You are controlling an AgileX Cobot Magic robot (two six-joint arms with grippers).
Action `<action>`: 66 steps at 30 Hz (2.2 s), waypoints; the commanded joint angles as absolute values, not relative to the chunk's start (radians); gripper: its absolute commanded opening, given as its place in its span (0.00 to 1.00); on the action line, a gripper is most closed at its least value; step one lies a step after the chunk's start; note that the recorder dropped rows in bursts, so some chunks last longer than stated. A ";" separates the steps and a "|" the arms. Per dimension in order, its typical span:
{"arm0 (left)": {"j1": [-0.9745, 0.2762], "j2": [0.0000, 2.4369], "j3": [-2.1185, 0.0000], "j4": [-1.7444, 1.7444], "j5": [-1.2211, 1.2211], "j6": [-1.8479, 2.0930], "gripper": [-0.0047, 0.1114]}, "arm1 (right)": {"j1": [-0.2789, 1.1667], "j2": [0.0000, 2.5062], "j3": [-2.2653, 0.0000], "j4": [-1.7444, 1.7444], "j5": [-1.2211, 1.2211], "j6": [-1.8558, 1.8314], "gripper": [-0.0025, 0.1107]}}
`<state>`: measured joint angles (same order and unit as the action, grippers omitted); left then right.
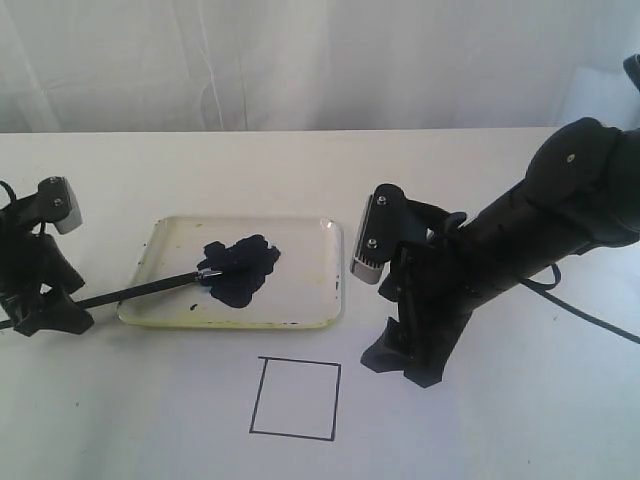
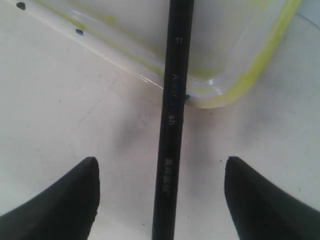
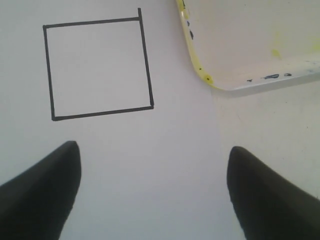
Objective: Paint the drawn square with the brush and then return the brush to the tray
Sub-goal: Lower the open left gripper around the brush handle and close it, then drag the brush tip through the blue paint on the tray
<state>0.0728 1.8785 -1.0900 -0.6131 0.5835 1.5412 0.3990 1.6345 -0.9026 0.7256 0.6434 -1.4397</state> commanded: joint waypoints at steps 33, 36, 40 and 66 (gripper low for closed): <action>0.076 1.863 -1.095 -0.680 0.630 1.683 0.04 | 0.400 1.630 -0.906 0.674 0.641 -1.428 0.68; 0.076 1.827 -1.095 -0.680 0.630 1.704 0.04 | 0.400 1.633 -0.906 0.649 0.630 -1.398 0.65; 0.076 1.796 -1.095 -0.708 0.647 1.749 0.04 | 0.400 1.650 -0.906 0.631 0.623 -1.390 0.64; 0.021 1.593 -1.095 -0.674 0.811 1.708 0.04 | 0.400 1.777 -0.904 0.582 0.572 -1.412 0.74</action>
